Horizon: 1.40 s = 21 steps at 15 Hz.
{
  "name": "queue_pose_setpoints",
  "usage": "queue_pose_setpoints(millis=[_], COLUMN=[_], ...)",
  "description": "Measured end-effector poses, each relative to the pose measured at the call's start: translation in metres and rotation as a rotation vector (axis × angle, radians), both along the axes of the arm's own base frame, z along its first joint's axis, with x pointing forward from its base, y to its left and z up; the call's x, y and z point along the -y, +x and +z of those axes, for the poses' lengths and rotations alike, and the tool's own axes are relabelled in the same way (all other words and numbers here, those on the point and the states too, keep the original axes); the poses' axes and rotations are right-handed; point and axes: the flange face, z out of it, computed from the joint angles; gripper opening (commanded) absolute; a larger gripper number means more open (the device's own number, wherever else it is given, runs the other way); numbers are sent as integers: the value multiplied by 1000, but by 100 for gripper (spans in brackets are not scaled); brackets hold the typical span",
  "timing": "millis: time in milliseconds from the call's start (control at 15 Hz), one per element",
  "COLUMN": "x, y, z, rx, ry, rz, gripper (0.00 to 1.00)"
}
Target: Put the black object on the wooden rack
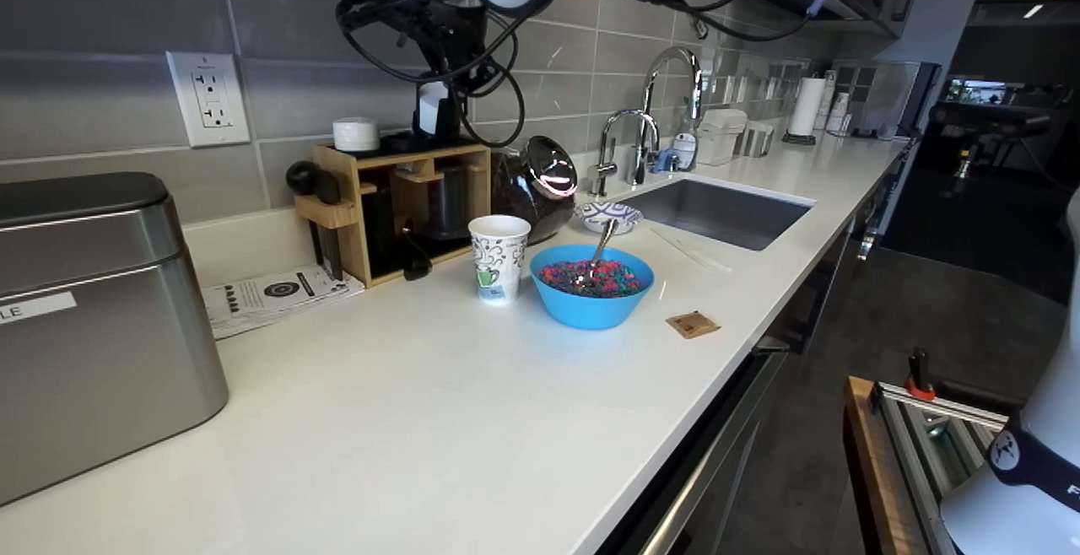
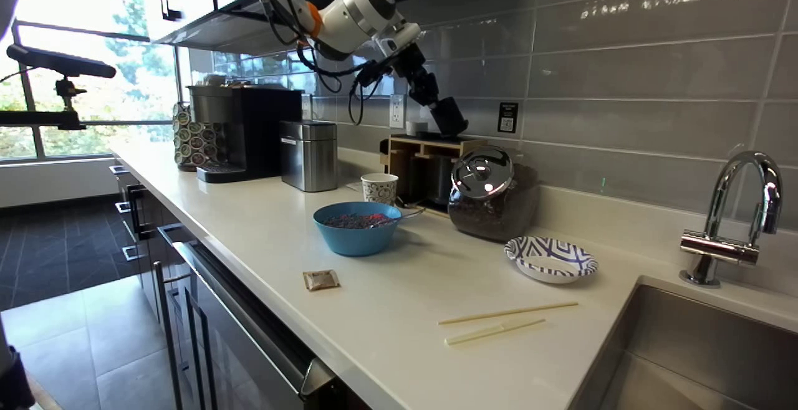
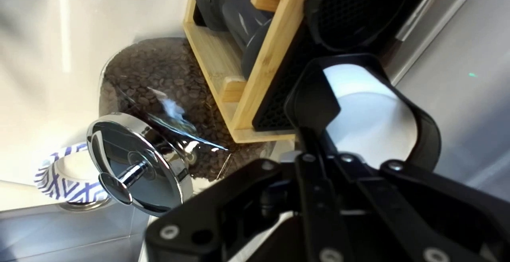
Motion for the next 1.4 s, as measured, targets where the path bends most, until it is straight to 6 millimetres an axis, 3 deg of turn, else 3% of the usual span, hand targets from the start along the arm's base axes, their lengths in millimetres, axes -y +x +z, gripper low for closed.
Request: queue_pose_setpoints(millis=[667, 1200, 1400], x=[8, 16, 18], y=[0, 5, 7], z=[18, 10, 5], rx=[-1, -12, -16], ry=[120, 125, 123], rz=[-50, -70, -73], gripper=[0, 0, 13])
